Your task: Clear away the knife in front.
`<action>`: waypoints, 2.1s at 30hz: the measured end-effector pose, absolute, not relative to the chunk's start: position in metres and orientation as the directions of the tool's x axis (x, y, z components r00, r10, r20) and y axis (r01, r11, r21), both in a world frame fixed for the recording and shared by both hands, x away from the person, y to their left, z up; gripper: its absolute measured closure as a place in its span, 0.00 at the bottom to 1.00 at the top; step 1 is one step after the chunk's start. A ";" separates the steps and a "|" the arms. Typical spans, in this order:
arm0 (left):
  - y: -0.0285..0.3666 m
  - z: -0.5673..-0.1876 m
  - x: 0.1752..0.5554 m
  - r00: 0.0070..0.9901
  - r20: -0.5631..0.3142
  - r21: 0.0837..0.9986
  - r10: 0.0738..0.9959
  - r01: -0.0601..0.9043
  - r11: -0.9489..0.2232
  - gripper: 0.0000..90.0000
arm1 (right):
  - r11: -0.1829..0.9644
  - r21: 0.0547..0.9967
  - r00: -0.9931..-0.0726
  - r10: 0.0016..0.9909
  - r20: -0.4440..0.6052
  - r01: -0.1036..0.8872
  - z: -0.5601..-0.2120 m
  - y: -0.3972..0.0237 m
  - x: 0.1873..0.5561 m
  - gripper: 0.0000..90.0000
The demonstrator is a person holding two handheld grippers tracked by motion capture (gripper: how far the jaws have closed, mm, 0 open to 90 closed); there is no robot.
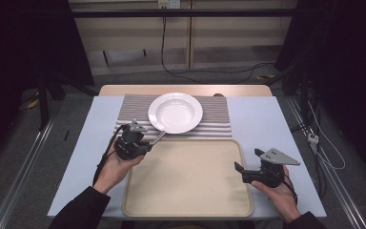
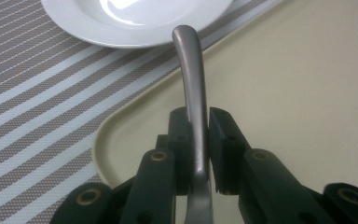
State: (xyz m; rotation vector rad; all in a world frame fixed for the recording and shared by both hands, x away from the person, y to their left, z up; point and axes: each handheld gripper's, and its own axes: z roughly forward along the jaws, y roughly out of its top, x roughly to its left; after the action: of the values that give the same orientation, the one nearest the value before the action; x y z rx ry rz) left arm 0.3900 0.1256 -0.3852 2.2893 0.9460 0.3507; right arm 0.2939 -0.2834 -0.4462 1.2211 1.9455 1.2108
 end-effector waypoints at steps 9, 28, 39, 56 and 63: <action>0.111 -0.397 0.376 0.735 -0.002 0.626 0.678 0.530 -0.572 0.89 | 0.186 0.892 -0.447 0.894 0.020 0.412 -0.446 -0.283 0.294 0.09; 0.100 -0.423 0.367 0.750 -0.014 0.556 0.661 0.556 -0.619 0.89 | 0.191 0.891 -0.449 0.894 0.016 0.413 -0.446 -0.283 0.294 0.09; 0.095 -0.431 0.366 0.748 -0.014 0.532 0.663 0.567 -0.628 0.89 | 0.193 0.891 -0.451 0.893 0.016 0.412 -0.446 -0.282 0.293 0.09; 0.086 -0.432 0.362 0.740 -0.055 0.522 0.670 0.593 -0.613 0.89 | 0.193 0.889 -0.453 0.891 0.017 0.414 -0.446 -0.282 0.293 0.09; 0.092 -0.433 0.359 0.739 -0.066 0.535 0.671 0.594 -0.601 0.88 | 0.195 0.889 -0.455 0.890 0.016 0.414 -0.447 -0.282 0.294 0.09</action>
State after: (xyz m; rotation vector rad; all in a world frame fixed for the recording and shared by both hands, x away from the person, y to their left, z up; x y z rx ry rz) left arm 0.3588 0.0921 -0.4330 2.4009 0.9545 0.1908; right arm 0.2936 -0.2821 -0.4466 1.2128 1.9601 1.2094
